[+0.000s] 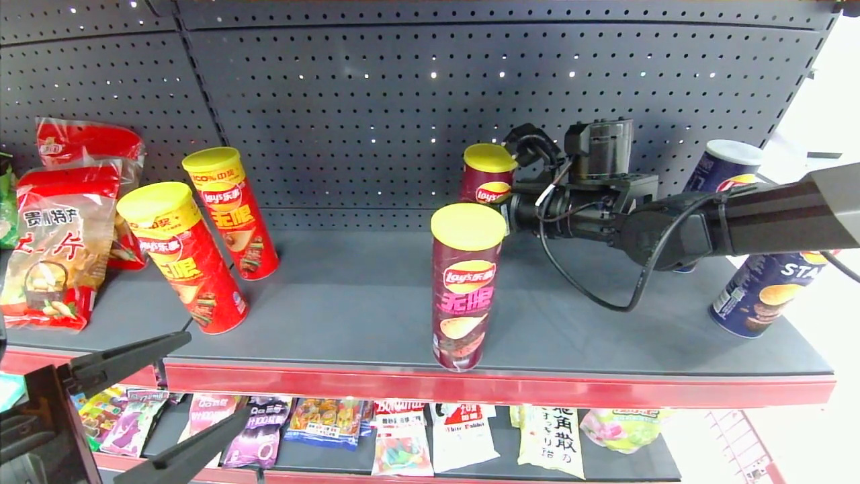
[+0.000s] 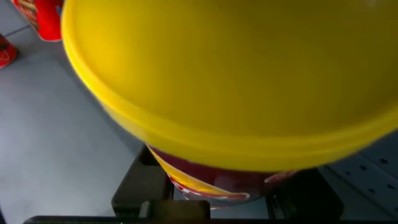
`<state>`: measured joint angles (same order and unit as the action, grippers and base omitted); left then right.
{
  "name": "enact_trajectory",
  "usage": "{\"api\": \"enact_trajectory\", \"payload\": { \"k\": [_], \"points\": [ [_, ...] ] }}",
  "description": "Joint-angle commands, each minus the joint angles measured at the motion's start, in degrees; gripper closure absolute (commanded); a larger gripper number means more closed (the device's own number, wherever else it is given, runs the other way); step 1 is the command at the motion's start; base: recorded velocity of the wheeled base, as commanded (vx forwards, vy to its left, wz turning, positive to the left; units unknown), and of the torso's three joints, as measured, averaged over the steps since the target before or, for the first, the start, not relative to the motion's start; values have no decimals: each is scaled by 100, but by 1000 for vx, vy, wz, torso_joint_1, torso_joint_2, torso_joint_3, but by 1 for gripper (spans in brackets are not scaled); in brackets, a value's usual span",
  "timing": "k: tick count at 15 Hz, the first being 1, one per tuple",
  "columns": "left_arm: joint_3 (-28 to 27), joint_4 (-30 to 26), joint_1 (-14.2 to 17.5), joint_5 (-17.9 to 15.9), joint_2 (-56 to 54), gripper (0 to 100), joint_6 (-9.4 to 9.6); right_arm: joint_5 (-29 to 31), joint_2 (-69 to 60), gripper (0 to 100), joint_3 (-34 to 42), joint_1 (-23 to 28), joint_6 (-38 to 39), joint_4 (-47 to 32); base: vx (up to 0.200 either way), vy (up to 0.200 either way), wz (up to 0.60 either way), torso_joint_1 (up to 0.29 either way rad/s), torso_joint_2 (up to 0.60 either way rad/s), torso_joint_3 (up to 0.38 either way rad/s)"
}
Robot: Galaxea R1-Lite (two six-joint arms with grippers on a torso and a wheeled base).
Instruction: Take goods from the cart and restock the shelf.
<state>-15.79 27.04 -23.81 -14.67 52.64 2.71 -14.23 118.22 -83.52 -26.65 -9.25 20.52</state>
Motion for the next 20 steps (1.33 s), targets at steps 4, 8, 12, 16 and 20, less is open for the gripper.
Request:
{"api": "enact_trajectory", "payload": {
  "k": [4, 8, 12, 16, 20],
  "points": [
    [23, 3, -1, -1, 27, 0, 2, -1, 52, 100, 11, 28, -6, -4, 0, 0, 0, 0, 0, 0],
    [41, 3, -1, -1, 10, 0, 2, -1, 43, 0, 64, 11, -6, 5, 0, 0, 0, 0, 0, 0],
    [41, 12, -1, -1, 18, 0, 2, 69, -335, 0, 530, 19, 11, 14, 0, 0, 0, 0, 0, 0],
    [58, 3, -10, -10, 62, 0, 2, 526, -1188, 0, 1505, 125, 169, 14, 0, 0, 0, 0, 0, 0],
    [199, 3, -10, -10, 141, 0, 2, 1150, -2075, 0, 2788, 283, 310, 14, 0, 0, 0, 0, 0, 0]
  ]
}}
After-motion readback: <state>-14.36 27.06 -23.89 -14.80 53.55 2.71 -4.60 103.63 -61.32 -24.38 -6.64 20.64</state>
